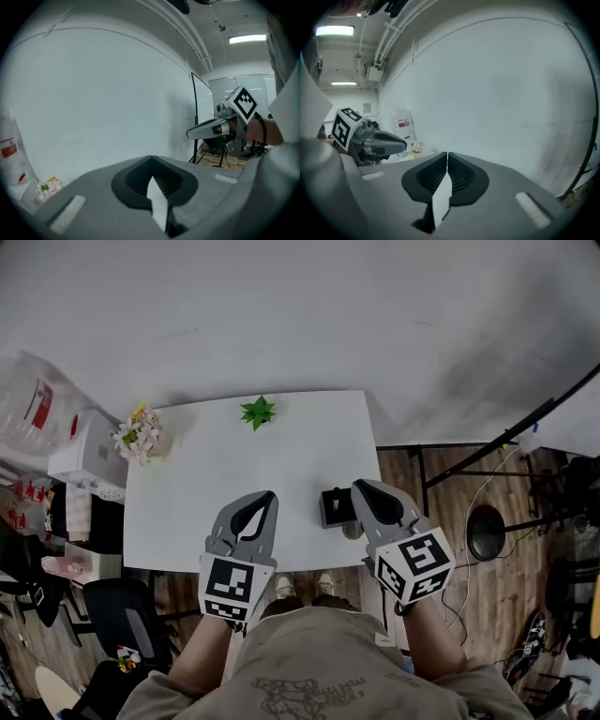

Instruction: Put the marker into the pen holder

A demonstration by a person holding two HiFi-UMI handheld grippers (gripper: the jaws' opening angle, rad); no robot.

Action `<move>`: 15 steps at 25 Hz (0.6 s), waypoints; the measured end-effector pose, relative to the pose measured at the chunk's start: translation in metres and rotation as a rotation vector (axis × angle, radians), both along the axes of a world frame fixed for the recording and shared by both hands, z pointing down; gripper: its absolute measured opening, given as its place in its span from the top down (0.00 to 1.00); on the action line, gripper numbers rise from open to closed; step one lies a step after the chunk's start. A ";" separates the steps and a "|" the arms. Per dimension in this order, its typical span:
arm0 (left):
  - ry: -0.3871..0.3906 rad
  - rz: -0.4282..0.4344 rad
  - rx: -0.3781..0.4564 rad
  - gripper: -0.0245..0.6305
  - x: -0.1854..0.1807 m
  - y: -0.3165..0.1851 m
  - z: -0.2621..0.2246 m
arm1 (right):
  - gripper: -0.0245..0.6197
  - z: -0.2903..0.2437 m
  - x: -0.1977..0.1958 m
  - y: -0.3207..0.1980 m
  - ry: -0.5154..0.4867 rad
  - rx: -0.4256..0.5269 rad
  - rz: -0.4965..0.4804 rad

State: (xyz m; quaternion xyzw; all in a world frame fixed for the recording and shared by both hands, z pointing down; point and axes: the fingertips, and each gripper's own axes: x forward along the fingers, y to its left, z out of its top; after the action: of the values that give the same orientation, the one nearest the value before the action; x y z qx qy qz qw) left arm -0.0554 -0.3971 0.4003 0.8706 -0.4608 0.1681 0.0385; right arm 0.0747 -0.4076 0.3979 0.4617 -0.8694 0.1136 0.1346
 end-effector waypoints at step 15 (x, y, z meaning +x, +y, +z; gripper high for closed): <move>0.026 -0.014 0.150 0.96 -0.016 0.016 -0.067 | 0.92 -0.077 0.002 0.024 -0.064 0.210 0.008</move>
State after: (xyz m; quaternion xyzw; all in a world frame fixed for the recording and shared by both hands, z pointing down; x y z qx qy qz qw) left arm -0.0713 -0.3814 0.3335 0.8699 -0.4777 0.1215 -0.0195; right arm 0.0765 -0.3832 0.3207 0.4729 -0.8785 0.0370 0.0574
